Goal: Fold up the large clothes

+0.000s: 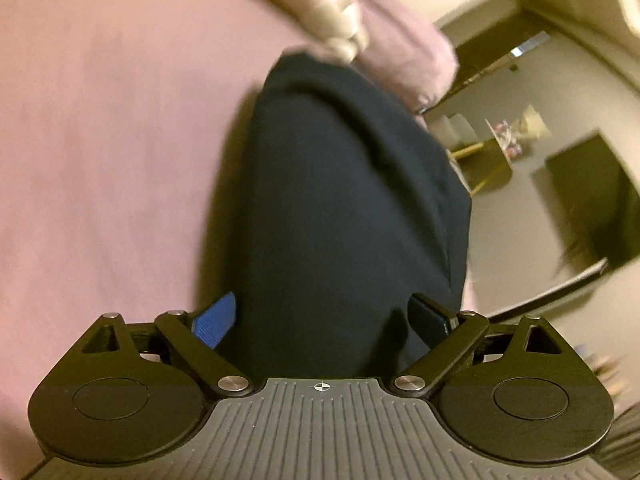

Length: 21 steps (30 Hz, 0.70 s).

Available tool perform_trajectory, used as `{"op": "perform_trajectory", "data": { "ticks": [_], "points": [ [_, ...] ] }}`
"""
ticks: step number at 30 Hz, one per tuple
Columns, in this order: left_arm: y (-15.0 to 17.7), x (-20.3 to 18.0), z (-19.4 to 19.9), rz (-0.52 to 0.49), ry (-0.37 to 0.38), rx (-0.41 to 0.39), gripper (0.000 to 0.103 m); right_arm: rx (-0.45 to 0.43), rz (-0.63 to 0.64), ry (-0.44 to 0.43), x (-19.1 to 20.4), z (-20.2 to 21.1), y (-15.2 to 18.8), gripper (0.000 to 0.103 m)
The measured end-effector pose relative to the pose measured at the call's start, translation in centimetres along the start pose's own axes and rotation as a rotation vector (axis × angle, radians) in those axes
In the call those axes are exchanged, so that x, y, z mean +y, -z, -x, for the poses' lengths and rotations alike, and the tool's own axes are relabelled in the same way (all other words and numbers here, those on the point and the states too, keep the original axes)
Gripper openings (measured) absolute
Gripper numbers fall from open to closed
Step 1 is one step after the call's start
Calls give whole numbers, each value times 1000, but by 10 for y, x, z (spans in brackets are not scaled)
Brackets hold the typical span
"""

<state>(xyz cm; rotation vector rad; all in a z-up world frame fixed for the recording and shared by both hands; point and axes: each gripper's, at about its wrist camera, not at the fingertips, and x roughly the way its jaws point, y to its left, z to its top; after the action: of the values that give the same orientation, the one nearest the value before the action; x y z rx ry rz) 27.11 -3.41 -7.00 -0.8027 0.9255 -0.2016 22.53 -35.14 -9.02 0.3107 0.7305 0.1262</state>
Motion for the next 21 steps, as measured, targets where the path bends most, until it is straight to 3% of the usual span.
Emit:
{"op": "perform_trajectory", "data": {
  "ticks": [5,7,8,11,12,15,17,19,21],
  "points": [
    [0,-2,-6,-52,-45,-8,96,5,-102,-79,-14,12,-18,1],
    [0,-10,-6,-86,-65,-15,96,-23,-175,-119,-17,23,-31,7],
    [0,-13,-5,-100,-74,-14,96,-37,-208,-141,-15,27,-39,12],
    [-1,-20,-8,-128,-98,-12,96,-61,-269,-211,-15,30,-57,45],
    [1,-23,-7,-135,-103,-13,96,-55,-288,-235,-13,28,-62,49],
    [2,-27,-6,-152,-116,-12,96,1,-295,-263,-3,14,-71,49],
    [1,-32,-7,-171,-132,-7,96,64,-226,-207,10,0,-70,49],
    [3,-36,-8,-199,-140,-3,96,80,-141,-151,22,-9,-62,35],
    [5,-41,-6,-222,-150,-6,96,40,-57,-124,34,-4,-58,24]
  ]
}}
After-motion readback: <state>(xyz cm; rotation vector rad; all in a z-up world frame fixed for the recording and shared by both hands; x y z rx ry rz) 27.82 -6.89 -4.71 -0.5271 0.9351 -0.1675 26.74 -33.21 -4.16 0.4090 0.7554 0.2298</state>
